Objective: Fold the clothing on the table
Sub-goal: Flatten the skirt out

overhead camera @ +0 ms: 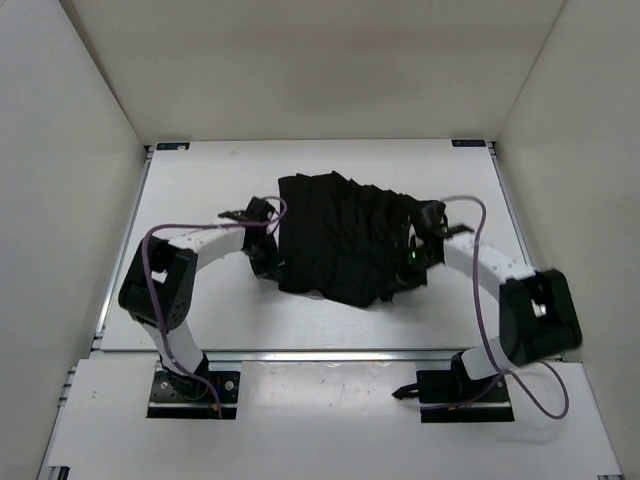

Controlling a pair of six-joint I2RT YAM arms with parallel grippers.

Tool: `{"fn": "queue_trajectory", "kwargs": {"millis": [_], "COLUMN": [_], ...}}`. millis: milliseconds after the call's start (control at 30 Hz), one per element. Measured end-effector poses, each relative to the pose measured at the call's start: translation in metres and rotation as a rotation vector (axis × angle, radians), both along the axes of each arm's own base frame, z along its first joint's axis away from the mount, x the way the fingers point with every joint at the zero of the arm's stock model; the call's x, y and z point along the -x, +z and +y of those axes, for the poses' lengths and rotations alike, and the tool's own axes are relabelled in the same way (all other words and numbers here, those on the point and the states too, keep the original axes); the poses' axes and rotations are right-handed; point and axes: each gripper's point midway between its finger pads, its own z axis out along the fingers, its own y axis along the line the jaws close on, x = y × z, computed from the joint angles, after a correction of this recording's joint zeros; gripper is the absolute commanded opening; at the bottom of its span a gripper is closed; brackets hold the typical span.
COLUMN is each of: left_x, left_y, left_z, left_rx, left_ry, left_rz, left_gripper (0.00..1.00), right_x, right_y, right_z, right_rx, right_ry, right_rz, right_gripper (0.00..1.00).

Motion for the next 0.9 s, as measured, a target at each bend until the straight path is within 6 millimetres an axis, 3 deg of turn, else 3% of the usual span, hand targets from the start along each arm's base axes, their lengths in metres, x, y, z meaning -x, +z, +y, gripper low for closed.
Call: {"fn": "queue_trajectory", "kwargs": {"millis": [67, 133, 167, 233, 267, 333, 400, 500, 600, 733, 767, 833, 900], "left_x": [-0.050, -0.126, -0.167, -0.228, -0.247, -0.255, -0.241, -0.197, -0.137, -0.025, 0.009, 0.060, 0.088], "left_y": [0.022, 0.066, 0.096, 0.164, 0.195, 0.239, 0.255, 0.235, 0.178, 0.070, 0.043, 0.009, -0.002], "left_z": [-0.008, -0.019, -0.023, -0.023, -0.020, -0.006, 0.012, 0.032, 0.037, 0.042, 0.045, 0.051, 0.050], "left_rx": [0.034, 0.089, 0.121, 0.181, 0.209, 0.244, 0.251, 0.234, 0.201, 0.144, 0.120, 0.084, 0.080], "left_ry": [0.039, 0.078, 0.096, 0.125, 0.137, 0.156, 0.180, 0.199, 0.184, 0.140, 0.127, 0.107, 0.081], "left_rz": [-0.033, -0.153, -0.242, -0.414, -0.498, -0.592, -0.613, -0.556, -0.429, -0.177, -0.092, 0.035, 0.086], "left_gripper": [0.00, 0.00, 0.00, 0.00, 0.00, 0.00, 0.00, 0.00, 0.00, 0.00, 0.00, 0.00, 0.00], "right_x": [-0.069, -0.151, -0.189, -0.248, -0.270, -0.283, -0.264, -0.210, -0.142, -0.060, -0.042, -0.010, 0.010], "right_y": [0.034, 0.078, 0.103, 0.155, 0.181, 0.217, 0.230, 0.206, 0.135, 0.034, 0.018, -0.002, -0.006], "right_z": [0.010, 0.020, 0.025, 0.032, 0.035, 0.038, 0.038, 0.048, 0.052, 0.028, 0.020, 0.007, 0.002], "right_rx": [-0.012, -0.030, -0.039, -0.064, -0.084, -0.110, -0.112, -0.120, -0.131, -0.082, -0.069, -0.051, -0.050], "right_ry": [0.011, 0.021, 0.026, 0.029, 0.031, 0.041, 0.054, 0.104, 0.157, 0.147, 0.139, 0.125, 0.126], "right_rz": [-0.082, -0.231, -0.306, -0.446, -0.526, -0.636, -0.653, -0.591, -0.417, -0.123, -0.065, 0.023, 0.053], "right_gripper": [0.00, 0.00, 0.00, 0.00, 0.00, 0.00, 0.00, 0.00, 0.00, 0.00, 0.00, 0.01, 0.11]}}
